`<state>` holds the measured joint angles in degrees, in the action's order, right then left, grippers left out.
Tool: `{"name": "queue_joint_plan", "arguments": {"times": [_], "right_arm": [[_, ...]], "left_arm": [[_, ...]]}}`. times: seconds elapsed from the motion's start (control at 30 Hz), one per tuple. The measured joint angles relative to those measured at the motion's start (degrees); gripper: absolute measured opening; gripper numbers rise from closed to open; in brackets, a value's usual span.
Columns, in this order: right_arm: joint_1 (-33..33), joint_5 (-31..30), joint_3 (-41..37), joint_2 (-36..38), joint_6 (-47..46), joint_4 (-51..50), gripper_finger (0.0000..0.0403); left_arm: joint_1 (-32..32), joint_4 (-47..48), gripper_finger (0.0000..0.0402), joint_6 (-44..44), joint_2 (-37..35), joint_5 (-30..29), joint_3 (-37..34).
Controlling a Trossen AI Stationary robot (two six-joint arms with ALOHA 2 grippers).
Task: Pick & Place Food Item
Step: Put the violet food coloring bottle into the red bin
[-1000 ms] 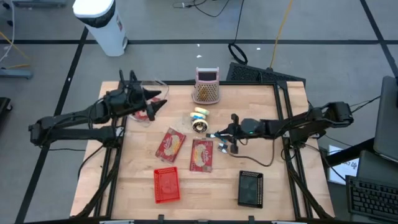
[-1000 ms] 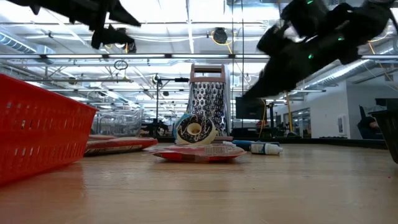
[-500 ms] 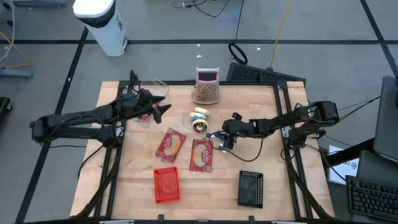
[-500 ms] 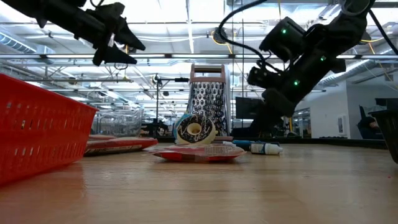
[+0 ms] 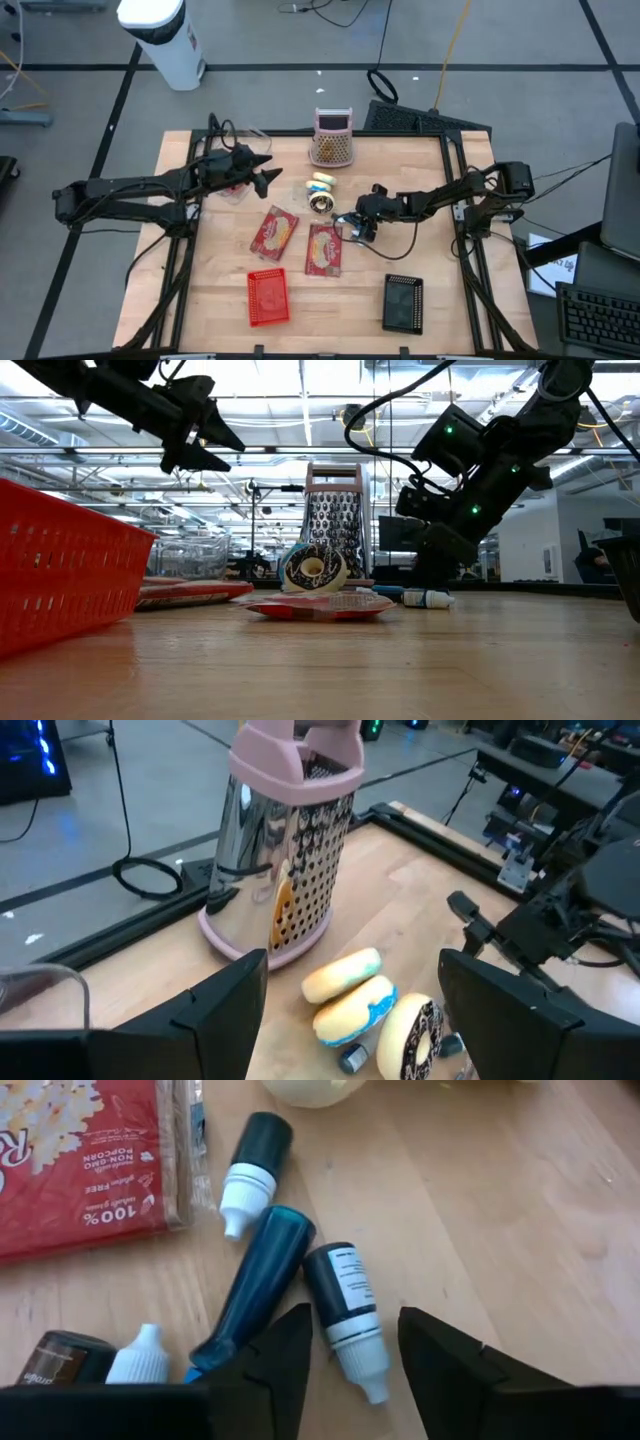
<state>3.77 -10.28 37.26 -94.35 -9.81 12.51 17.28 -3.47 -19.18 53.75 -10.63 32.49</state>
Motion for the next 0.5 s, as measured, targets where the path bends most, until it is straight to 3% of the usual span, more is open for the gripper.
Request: {"name": "queue_joint_plan", "arguments": {"times": [0.5], "right_arm": [[0.01,-0.11,-0.13,4.10,5.28,-0.72,0.0055]], "left_arm": [[0.00,-1.05,0.0296,-3.82,6.05,0.13,0.00]]}}
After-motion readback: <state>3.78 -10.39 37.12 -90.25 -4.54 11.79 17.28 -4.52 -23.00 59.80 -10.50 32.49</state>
